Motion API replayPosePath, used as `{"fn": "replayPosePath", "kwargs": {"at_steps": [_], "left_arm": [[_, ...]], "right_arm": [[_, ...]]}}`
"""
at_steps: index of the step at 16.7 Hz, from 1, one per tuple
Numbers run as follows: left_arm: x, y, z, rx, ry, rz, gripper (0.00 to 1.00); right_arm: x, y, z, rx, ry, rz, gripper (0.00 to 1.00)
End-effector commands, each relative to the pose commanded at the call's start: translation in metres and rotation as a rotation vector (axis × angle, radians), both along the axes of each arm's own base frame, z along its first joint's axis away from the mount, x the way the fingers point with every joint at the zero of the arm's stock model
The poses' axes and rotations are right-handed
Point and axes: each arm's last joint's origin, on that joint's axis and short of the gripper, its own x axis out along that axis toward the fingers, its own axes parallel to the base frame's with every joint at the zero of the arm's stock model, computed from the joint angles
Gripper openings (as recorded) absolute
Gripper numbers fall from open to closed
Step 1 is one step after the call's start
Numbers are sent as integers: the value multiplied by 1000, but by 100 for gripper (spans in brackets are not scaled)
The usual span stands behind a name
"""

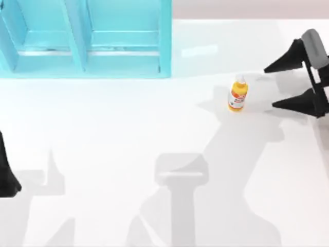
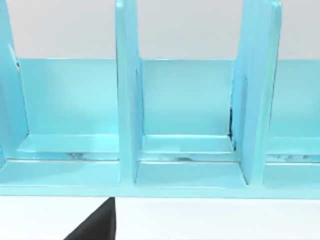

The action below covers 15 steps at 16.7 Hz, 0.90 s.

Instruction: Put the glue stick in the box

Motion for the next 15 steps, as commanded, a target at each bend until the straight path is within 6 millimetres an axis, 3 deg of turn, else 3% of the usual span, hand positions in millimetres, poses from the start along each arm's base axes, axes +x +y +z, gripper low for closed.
{"fn": "replayPosePath", "kwargs": {"at_steps": [8, 15], "left_arm": [[0, 0, 0, 0, 0, 0, 100], [0, 0, 0, 0, 0, 0, 100]], "right_arm": [[2, 7, 1, 0, 0, 1, 100], [10, 59, -10, 1, -1, 0, 100]]}}
